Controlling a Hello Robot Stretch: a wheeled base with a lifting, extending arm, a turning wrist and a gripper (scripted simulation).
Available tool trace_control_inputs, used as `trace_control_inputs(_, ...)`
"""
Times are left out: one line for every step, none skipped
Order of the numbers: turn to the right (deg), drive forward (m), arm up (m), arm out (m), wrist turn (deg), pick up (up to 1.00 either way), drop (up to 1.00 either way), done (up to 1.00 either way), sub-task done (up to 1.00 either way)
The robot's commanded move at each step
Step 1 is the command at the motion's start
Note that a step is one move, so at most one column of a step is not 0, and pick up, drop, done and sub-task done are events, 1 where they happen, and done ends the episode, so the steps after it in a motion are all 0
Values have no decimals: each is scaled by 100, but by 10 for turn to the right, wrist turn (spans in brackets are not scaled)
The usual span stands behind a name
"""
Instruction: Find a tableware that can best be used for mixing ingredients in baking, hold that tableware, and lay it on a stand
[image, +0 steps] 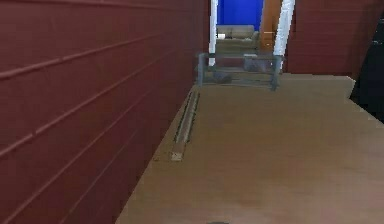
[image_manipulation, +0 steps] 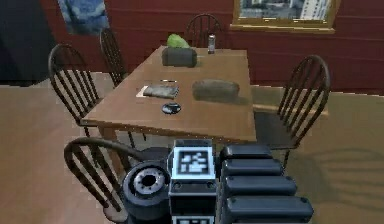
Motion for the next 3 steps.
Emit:
trace_control_inputs(90, 0, 0, 0, 0, 0, 0, 0, 0)
trace_control_inputs(0, 75, 0, 0, 0, 0, 0, 0, 0)
trace_control_inputs(270, 0, 0, 0, 0, 0, 0, 0, 0)
